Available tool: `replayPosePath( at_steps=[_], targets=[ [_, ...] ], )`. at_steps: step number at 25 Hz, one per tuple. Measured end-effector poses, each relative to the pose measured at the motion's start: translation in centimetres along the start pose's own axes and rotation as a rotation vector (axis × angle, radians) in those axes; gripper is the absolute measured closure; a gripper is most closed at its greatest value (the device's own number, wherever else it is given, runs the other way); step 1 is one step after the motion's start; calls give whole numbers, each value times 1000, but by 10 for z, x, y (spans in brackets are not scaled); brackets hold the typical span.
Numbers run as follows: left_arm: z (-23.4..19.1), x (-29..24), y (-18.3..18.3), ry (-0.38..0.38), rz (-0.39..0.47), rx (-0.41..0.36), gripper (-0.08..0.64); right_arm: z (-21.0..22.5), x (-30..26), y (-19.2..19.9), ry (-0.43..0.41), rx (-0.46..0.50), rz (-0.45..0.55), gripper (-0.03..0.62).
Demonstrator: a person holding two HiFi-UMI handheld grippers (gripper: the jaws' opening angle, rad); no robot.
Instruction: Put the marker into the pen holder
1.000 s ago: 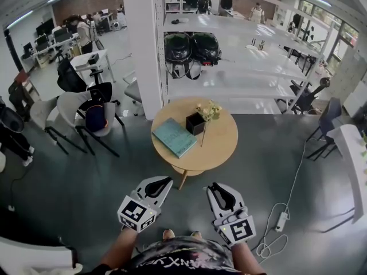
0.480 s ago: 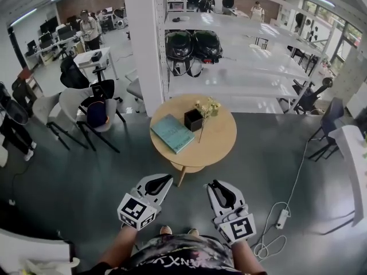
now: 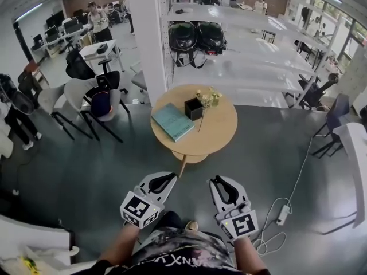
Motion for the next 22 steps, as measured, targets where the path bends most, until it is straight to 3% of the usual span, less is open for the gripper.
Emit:
replayPosePath(
  at_steps=[11, 22],
  targets=[
    [19, 3, 6, 1, -13, -6, 534, -4, 16, 6, -2, -2, 7, 525],
    [2, -2, 11, -9, 18, -7, 534, -8, -1, 13, -27, 24, -3, 525]
  ],
)
Point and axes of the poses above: the fingertips, and each gripper's own axes: x backward along the fingers, z to its right, y out of its underside, the point moved 1 cm from there along x, backward along the fingers, and after that the axes turned 4 degrees about z, right-handed, at the moved point
